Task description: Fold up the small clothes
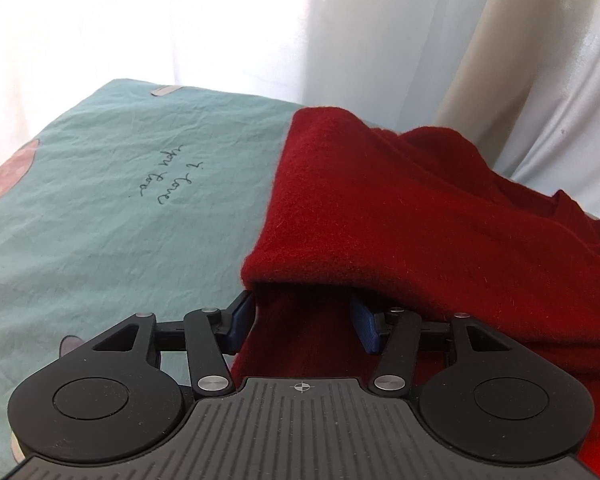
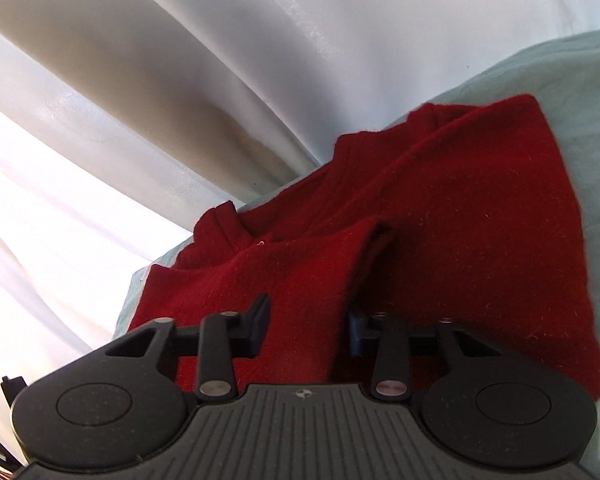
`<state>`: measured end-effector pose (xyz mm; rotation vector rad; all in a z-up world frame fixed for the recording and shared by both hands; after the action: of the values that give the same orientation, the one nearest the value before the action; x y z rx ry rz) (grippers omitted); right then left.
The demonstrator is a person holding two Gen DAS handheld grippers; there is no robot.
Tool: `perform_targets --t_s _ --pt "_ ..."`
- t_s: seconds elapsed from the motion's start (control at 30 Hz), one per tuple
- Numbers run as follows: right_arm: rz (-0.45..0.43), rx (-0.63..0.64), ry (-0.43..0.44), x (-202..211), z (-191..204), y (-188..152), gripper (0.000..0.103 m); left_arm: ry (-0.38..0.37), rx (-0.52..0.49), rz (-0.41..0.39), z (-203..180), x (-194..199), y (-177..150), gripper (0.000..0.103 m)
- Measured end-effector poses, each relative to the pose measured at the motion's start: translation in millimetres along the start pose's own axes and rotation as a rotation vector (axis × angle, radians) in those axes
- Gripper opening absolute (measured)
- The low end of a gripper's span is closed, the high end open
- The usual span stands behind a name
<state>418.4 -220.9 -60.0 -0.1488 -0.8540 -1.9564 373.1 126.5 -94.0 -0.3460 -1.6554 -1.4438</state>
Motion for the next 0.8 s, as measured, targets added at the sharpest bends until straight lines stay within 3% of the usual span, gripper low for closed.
perform_targets --t_s 0.03,0.33,0.6,0.8 --pt "-0.006 0.044 -0.037 1.3 4.3 1.9 0.010 0.004 -0.003 -0.002 0.2 0.2 0.5 0.057" --pt "-0.172 0.304 -0.212 52.3 34.2 32.0 0.010 0.000 -0.011 -0.003 -0.2 2.9 0.3 0.058" --pt "-0.144 0.350 -0.358 52.0 9.4 31.2 0.010 0.006 -0.023 -0.003 -0.6 2.2 1.5 0.058" --pt "-0.127 0.335 -0.412 44.8 -9.1 25.9 0.010 -0.001 -0.024 0.006 2.5 3.1 1.2 0.060"
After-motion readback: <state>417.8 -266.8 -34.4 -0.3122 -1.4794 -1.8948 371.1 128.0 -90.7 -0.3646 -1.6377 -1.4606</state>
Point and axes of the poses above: each gripper's, at about its wrist camera, not at the fingertips, and x roughly against the way its jaws point, z to its left, y to its top, the point moved 6 cm from there along -x, roughly the way its jaws point, and after that the axes turned 11 degrees about y, right-handed, at the moved point
